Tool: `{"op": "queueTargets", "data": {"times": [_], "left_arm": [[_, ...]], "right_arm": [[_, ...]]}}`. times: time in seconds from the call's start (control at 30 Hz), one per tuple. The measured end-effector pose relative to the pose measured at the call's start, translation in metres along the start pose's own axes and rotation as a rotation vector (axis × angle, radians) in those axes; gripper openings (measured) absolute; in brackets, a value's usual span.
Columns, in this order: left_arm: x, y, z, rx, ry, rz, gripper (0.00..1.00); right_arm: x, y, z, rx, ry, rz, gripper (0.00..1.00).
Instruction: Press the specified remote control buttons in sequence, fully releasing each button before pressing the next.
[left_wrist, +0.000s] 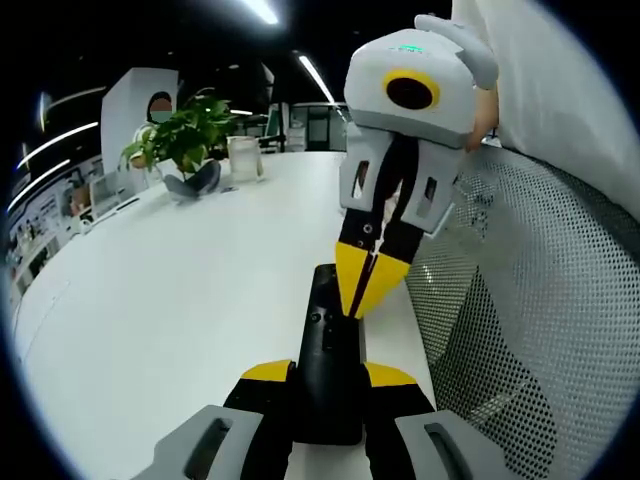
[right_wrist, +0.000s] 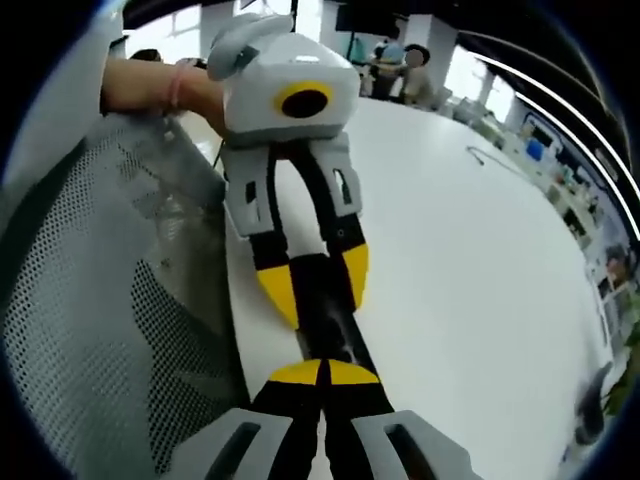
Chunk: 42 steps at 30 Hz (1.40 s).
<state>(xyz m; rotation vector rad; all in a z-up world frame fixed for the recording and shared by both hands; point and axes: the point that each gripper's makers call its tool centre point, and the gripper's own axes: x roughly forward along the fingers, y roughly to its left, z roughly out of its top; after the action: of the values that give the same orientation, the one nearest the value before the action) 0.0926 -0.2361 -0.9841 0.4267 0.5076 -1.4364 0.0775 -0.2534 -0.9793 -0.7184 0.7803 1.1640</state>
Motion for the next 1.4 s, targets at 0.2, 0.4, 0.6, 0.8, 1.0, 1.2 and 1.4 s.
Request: {"op": "queueTargets", "data": {"times": [0.2, 0.4, 0.6, 0.8, 1.0, 1.2, 1.4], "left_arm": [[0.0, 0.0, 0.0, 0.001, 0.001, -0.001, 0.25], [0.0, 0.0, 0.0, 0.002, 0.002, -0.002, 0.25], [0.0, 0.0, 0.0, 0.002, 0.002, -0.002, 0.25], [0.0, 0.0, 0.0, 0.002, 0.002, -0.002, 0.25], [0.0, 0.0, 0.0, 0.003, 0.002, -0.001, 0.25], [0.0, 0.0, 0.0, 0.002, 0.0, 0.0, 0.25], [0.0, -0.001, 0.0, 0.003, 0.0, -0.001, 0.25]], "right_arm": [[0.002, 0.001, 0.001, -0.034, 0.014, 0.021, 0.0], [0.003, 0.002, 0.001, -0.035, 0.024, 0.045, 0.0], [0.003, 0.001, 0.001, -0.004, 0.012, 0.061, 0.0], [0.002, 0.001, 0.002, 0.112, -0.025, 0.076, 0.0], [0.001, -0.003, 0.005, 0.354, -0.105, 0.118, 0.0], [-0.001, -0.006, 0.006, 0.45, -0.153, 0.119, 0.0], [-0.002, -0.015, 0.008, 0.372, -0.128, 0.068, 0.0]]}}
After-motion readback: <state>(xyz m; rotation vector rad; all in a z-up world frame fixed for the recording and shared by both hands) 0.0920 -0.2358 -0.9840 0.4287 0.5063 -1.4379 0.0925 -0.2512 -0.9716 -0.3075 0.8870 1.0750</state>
